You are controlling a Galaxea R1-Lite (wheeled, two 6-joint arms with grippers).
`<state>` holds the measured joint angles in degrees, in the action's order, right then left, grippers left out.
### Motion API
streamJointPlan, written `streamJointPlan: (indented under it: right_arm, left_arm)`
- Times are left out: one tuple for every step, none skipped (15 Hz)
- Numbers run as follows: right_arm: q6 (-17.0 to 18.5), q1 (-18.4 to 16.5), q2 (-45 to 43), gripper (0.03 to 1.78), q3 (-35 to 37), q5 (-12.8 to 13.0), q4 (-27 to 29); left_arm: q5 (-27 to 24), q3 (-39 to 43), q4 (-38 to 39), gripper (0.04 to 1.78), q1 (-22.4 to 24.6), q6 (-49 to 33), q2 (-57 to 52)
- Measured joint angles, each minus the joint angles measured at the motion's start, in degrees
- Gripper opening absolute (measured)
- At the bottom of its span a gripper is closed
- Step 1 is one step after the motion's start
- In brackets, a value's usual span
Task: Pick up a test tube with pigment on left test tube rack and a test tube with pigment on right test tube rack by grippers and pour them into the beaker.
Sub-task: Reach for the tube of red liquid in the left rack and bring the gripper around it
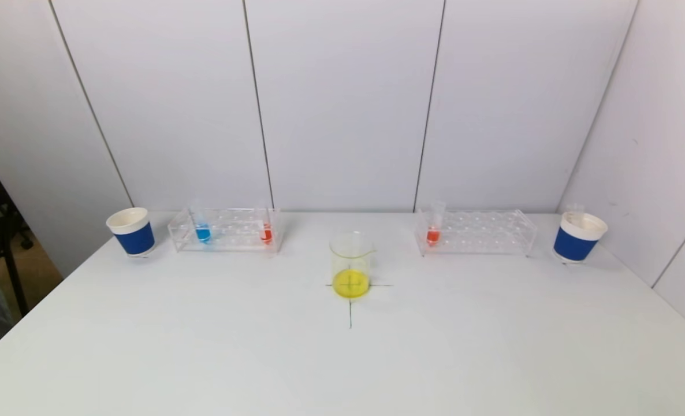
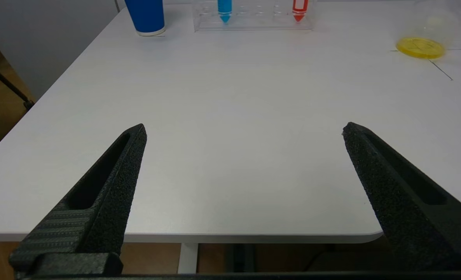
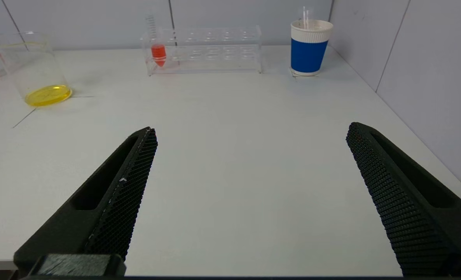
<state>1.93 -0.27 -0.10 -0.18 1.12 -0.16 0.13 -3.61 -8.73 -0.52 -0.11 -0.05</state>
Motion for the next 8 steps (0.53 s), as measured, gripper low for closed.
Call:
streamJointPlan:
  right_arm:
    - [0.0, 0.0, 0.0, 1.77, 0.0, 0.0, 0.0]
    - [0.0, 0.0, 0.0, 1.77, 0.0, 0.0, 0.0]
    - [0.0, 0.0, 0.0, 1.77, 0.0, 0.0, 0.0]
    - [0.0, 0.0, 0.0, 1.77, 0.0, 0.0, 0.0]
    - [0.0, 0.0, 0.0, 1.77, 0.0, 0.0, 0.0]
    - [0.0, 0.0, 0.0, 1.77, 0.0, 0.0, 0.0]
    - [0.0, 0.0, 0.0, 1.77, 0.0, 0.0, 0.0]
    - [0.0, 0.0, 0.0, 1.77, 0.0, 0.0, 0.0]
  left_arm:
    - [-0.2, -0.3, -0.2, 1.76, 0.0, 0.1, 0.0]
    - [-0.4, -1.1, -0.7, 1.76, 0.0, 0.1, 0.0]
    - [-0.5, -3.0, -0.8, 1.76, 0.0, 0.3, 0.0]
    - [-0.8, -4.9, -1.4, 1.76, 0.0, 0.6, 0.1]
    - [-1.0, -7.9, -2.1, 1.76, 0.0, 0.8, 0.6]
    - [-1.1, -11.1, -2.8, 1.76, 0.0, 0.9, 1.9]
    - [-1.0, -14.2, -3.1, 1.76, 0.0, 0.9, 3.8]
    - [-1.0, -17.3, -3.2, 1.76, 0.0, 0.9, 6.2]
